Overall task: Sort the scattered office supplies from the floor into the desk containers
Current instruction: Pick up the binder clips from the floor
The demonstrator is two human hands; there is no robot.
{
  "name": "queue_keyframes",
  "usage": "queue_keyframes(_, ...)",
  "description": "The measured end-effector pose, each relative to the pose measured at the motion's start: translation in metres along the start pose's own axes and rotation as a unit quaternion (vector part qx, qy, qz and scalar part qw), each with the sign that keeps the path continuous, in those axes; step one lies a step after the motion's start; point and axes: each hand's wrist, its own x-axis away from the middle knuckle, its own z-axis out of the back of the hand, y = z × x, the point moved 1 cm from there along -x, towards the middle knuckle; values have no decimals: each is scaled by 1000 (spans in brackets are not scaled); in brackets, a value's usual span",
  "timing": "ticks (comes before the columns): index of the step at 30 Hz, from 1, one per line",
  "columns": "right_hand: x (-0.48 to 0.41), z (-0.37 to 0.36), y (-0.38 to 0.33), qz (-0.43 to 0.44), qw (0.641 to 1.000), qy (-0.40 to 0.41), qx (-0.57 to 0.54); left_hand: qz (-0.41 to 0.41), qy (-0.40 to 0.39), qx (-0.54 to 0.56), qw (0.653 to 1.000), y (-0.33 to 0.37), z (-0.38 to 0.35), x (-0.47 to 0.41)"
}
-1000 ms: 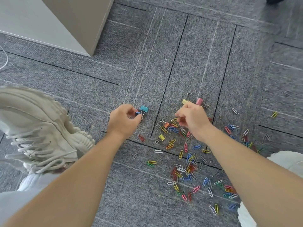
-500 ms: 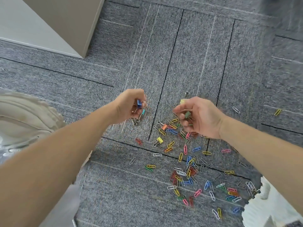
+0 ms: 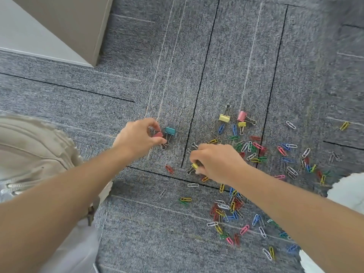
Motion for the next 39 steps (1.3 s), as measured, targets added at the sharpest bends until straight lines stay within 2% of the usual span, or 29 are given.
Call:
queue_keyframes(3, -4, -3, 1, -16, 995, -14, -93, 20, 2, 23, 1000, 2, 2, -4)
queue_keyframes(5, -3, -1, 3, -68, 964, -23, -256, 33, -13, 33, 999, 3, 3, -5)
queue_keyframes(6, 0, 1, 6, -101, 922, -30, -372, 38, -27, 43, 998, 2, 4, -6)
queue_keyframes(7, 4, 4, 10, -125, 857, -42, -498, 39, -43, 59, 997, 0, 5, -7)
queue_keyframes(9, 14, 10, 19, -132, 699, -80, -698, 40, -75, 123, 989, -2, 8, -8)
queue_keyframes(10, 18, 13, 24, -123, 629, -90, -762, 46, -86, 180, 979, 0, 11, -6)
queue_keyframes(11, 21, 16, 30, -113, 571, -85, -809, 57, -94, 257, 960, 3, 14, -5)
queue_keyframes(13, 24, 19, 42, -92, 489, -53, -866, 81, -128, 450, 880, 11, 19, 0)
queue_keyframes(15, 23, 23, 53, -72, 445, -44, -892, 86, -166, 589, 786, 19, 19, 5)
queue_keyframes(16, 22, 26, 57, -64, 431, -49, -899, 82, -184, 627, 752, 21, 17, 6)
queue_keyframes(18, 20, 32, 63, -76, 417, -38, -905, 69, -209, 666, 713, 27, 14, 4)
queue_keyframes(19, 19, 35, 67, -101, 422, -13, -901, 67, -210, 666, 712, 32, 13, 3)
queue_keyframes(20, 17, 38, 71, -134, 440, 19, -887, 72, -199, 650, 730, 35, 12, 0)
queue_keyframes(21, 15, 41, 75, -169, 474, 52, -863, 81, -177, 613, 766, 39, 12, -2)
queue_keyframes(22, 14, 44, 79, -205, 522, 83, -824, 90, -147, 556, 813, 42, 12, -5)
queue_keyframes(25, 9, 52, 89, -295, 729, 153, -599, 49, -45, 278, 958, 47, 12, -13)
queue_keyframes(26, 7, 54, 91, -315, 788, 178, -497, 20, -15, 163, 986, 48, 10, -16)
queue_keyframes(27, 4, 55, 91, -326, 835, 194, -399, 2, 7, 48, 999, 49, 10, -16)
queue_keyframes(28, 0, 57, 89, -334, 866, 189, -320, 4, 17, -54, 998, 50, 9, -15)
queue_keyframes(30, -9, 58, 81, -368, 894, 152, -206, 43, 17, -181, 982, 54, 5, -14)
queue_keyframes(33, -24, 60, 72, -420, 890, 136, -111, 83, 4, -217, 973, 56, -8, -17)
queue_keyframes(36, -36, 59, 67, -429, 879, 125, -166, 75, -5, -124, 989, 47, -18, -21)
queue_keyframes(39, -37, 54, 68, -389, 874, 106, -269, 43, -39, 70, 996, 41, -20, -23)
